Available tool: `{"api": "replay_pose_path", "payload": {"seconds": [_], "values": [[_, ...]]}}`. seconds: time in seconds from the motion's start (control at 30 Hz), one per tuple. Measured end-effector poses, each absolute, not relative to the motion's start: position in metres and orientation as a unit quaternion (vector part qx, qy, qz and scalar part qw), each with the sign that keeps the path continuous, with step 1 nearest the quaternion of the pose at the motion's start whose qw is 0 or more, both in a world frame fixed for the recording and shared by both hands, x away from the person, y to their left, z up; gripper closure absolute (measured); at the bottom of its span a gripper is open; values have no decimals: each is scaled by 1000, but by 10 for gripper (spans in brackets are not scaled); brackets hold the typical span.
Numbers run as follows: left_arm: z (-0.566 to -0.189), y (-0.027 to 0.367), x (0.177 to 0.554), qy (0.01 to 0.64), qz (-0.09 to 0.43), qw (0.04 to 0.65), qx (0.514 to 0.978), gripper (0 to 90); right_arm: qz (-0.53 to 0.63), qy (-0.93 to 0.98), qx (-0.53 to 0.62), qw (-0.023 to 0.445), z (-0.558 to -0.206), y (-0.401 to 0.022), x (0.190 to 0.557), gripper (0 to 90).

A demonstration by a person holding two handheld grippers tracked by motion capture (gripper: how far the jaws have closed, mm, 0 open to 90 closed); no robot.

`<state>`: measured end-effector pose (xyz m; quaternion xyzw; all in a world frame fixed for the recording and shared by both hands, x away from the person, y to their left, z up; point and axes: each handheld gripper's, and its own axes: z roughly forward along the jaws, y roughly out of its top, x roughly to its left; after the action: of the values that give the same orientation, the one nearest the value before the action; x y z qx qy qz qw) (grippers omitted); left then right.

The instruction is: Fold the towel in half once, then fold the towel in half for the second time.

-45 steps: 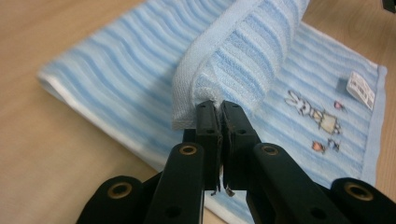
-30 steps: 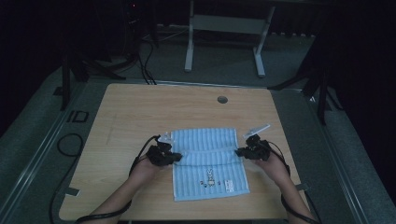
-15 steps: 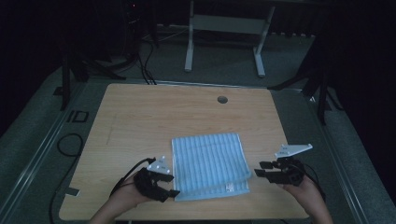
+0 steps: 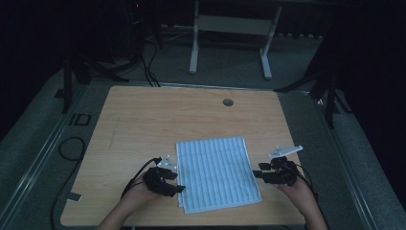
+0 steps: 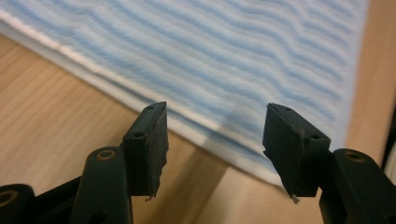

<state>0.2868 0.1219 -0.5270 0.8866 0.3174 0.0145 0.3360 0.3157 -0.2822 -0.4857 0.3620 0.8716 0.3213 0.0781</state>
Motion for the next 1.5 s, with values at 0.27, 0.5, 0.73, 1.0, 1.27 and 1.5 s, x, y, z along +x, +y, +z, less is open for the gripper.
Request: {"api": "replay_pose_path", "payload": {"seconds": [0.27,0.5,0.73,1.0,1.27,1.5], "values": [[-518,131,311,332,40,325,884,403,295,880,363,86,-489,-268,356,554],[-506,134,339,341,56,308,886,399,289,884,351,105,-487,-258,389,532],[-499,129,364,353,55,305,883,387,278,888,348,112,-482,-247,411,530],[-501,124,389,374,49,292,879,345,271,889,355,103,-477,-239,434,520],[-512,118,410,387,30,300,872,325,264,884,379,77,-484,-237,458,496],[-527,114,419,392,33,287,873,325,245,883,397,50,-507,-232,473,486]]}}
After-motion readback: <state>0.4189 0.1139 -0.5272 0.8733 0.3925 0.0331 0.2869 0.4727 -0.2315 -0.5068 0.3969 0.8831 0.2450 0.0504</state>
